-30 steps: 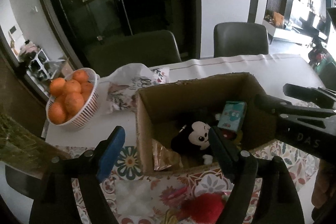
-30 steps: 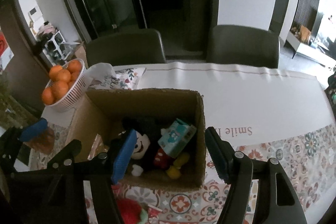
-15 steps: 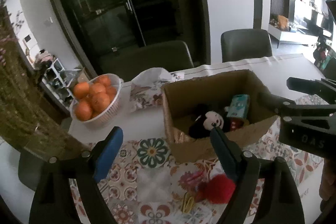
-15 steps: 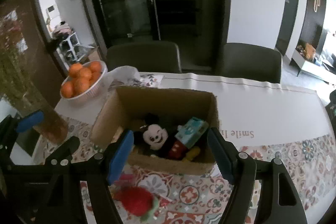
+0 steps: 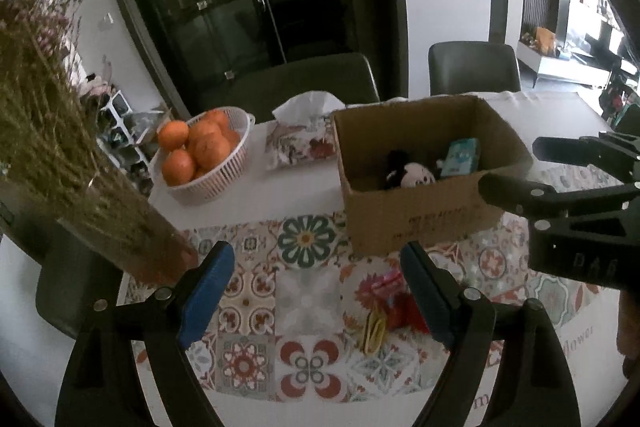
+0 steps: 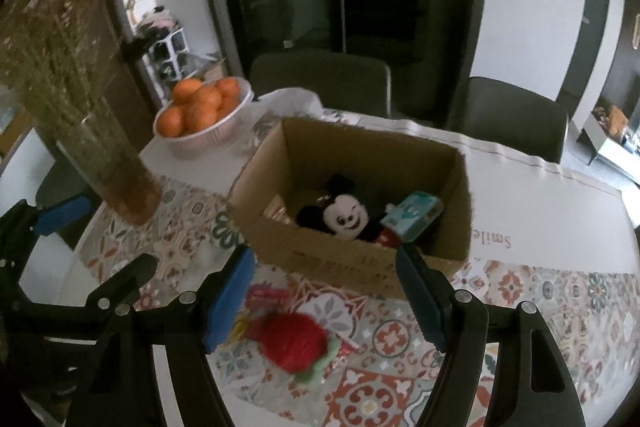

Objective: Organize soft objects
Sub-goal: 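Reach the left tool to the yellow clip while the right tool reaches the red pompom toy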

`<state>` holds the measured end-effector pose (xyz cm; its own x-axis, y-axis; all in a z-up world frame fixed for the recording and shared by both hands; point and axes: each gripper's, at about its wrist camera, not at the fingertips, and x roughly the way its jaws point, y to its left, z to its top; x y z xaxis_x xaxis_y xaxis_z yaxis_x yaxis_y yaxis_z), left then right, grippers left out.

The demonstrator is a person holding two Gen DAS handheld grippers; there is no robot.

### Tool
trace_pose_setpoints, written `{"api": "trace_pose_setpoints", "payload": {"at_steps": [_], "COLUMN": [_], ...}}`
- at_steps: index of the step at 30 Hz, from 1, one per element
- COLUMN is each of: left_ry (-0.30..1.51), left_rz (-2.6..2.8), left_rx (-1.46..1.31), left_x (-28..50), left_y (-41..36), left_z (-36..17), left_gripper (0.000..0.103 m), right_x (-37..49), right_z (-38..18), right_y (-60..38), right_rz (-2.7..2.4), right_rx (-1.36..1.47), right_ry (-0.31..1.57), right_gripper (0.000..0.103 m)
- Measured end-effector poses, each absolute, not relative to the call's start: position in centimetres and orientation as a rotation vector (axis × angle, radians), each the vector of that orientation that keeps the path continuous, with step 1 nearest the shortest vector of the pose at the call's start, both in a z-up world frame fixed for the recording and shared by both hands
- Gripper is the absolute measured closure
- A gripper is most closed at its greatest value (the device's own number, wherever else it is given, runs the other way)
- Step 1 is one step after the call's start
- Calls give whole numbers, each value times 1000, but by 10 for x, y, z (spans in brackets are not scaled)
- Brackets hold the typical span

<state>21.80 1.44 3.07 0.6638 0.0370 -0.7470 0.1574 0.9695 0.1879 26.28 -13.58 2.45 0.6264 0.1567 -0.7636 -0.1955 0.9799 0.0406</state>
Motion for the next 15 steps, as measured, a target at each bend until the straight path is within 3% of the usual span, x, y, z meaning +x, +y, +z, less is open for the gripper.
{"api": "trace_pose_setpoints", "payload": {"at_steps": [15], "left_ry": [947], "left_rz": [-95], "left_rx": [243], "left_x": [190], "left_y": [28], "left_z": [-13], "left_gripper": [18], "right_x": [245], "right_z": [-10], "right_y": [-104], "right_rz": [316], "right_rx": [-207], "right_ry": [974], "right_gripper": [29]}}
